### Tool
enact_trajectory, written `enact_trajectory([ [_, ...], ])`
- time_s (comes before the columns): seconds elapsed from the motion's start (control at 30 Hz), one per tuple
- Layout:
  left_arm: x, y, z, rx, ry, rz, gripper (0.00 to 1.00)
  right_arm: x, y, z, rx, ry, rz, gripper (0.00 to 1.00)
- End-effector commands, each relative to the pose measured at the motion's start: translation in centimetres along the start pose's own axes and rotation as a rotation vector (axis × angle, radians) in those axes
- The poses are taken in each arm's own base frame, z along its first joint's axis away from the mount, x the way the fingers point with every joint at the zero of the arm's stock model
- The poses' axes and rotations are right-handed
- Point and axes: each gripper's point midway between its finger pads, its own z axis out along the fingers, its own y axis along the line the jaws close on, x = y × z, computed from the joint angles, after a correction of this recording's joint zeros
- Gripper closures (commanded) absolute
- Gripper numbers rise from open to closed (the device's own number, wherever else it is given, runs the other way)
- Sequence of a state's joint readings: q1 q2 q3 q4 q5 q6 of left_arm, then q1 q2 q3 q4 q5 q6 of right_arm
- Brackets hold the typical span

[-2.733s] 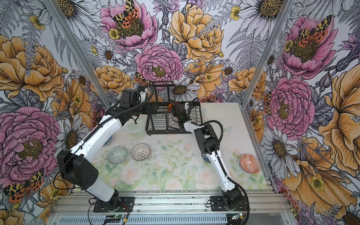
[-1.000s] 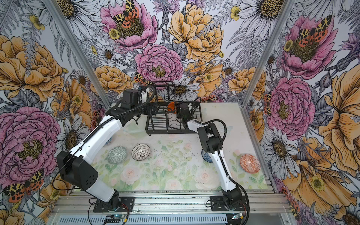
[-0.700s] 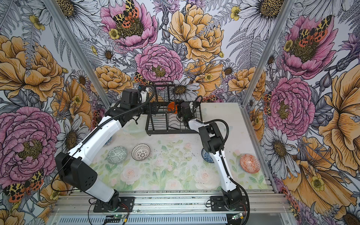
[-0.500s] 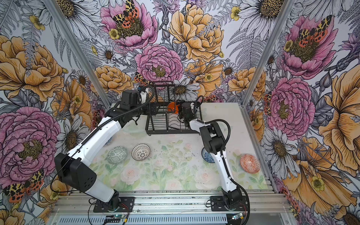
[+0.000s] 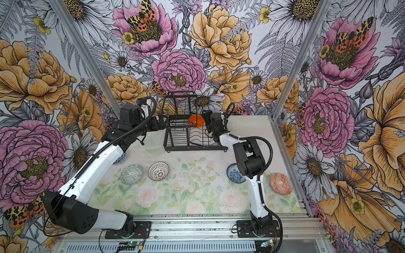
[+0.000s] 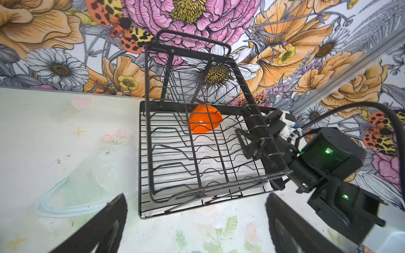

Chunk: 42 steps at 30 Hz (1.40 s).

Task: Load the bowls into the dish rack
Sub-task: 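Move the left gripper to the white maroon-patterned bowl while the right gripper draws back, then close the left gripper on the rim of the white maroon-patterned bowl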

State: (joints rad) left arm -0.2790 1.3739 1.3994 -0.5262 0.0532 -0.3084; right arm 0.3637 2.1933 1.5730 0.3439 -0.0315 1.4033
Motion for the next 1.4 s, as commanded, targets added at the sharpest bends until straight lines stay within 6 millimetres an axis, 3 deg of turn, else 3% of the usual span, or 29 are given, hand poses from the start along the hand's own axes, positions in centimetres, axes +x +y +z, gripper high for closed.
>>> enact_trajectory([
  [0.0,-0.2,2.6,-0.8,-0.068,-0.04,-0.133,0.01,-0.8,2.3,-2.4,-0.009,0.014,-0.134,0.01],
  [0.13,1.9,4.8,-1.3,-0.112,-0.021,-0.266,0.01,-1.0,2.6,-4.4,0.012,0.041,-0.242,0.01],
  [0.43,9.3,8.4,-3.8,-0.213,0.155,-0.485,0.01,-0.3,3.8,-10.3,0.085,0.139,-0.519,0.01],
  [0.63,14.2,8.5,-4.8,-0.237,0.336,-0.533,0.01,0.4,2.7,-15.1,0.102,0.147,-0.61,0.01],
  [0.83,17.1,7.7,-6.5,-0.239,0.436,-0.528,0.01,2.5,1.8,-18.8,0.091,0.188,-0.68,0.01],
  [1.07,22.2,6.9,-7.0,-0.227,0.592,-0.538,0.01,5.2,0.6,-21.2,0.09,0.239,-0.689,0.01],
  [1.17,24.3,7.6,-7.0,-0.258,0.651,-0.53,0.01,6.5,0.1,-21.5,0.087,0.265,-0.714,0.01],
  [1.37,25.4,8.9,-7.0,-0.291,0.676,-0.507,0.01,8.2,-1.1,-21.4,0.114,0.295,-0.711,0.01],
])
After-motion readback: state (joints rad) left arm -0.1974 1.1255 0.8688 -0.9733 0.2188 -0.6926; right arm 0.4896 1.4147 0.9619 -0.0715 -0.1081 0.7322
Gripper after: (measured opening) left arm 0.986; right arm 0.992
